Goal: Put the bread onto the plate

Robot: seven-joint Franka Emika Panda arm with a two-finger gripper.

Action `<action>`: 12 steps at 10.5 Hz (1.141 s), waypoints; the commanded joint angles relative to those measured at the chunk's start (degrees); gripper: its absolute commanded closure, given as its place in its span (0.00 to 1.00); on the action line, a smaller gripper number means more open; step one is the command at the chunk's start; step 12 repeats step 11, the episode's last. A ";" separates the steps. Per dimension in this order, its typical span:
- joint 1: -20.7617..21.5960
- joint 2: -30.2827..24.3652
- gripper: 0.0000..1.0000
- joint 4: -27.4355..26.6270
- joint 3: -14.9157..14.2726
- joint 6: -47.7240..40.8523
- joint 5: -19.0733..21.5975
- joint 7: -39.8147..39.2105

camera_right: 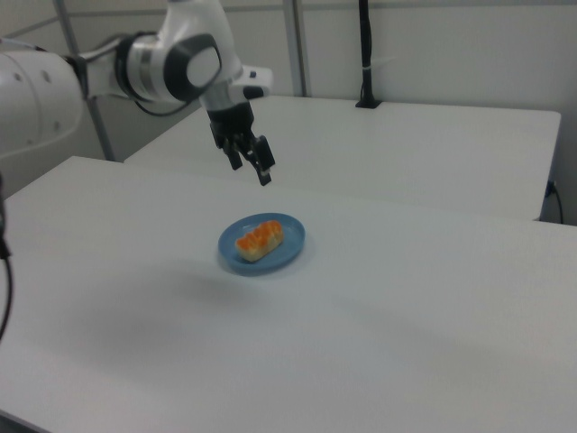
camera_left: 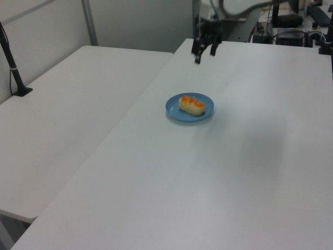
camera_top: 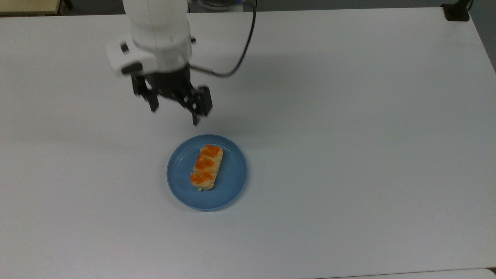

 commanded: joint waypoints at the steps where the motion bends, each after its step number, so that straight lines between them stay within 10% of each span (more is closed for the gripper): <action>1: -1.72 -13.45 0.00 -6.94 -1.20 -11.55 1.45 0.68; 6: 4.87 -22.36 0.00 -11.25 -9.20 -17.84 2.77 -5.69; 8: 4.35 -21.75 0.00 -10.99 -9.20 -17.14 2.86 -19.56; 12: 4.79 -21.66 0.00 -10.90 -9.21 -16.17 2.68 -22.17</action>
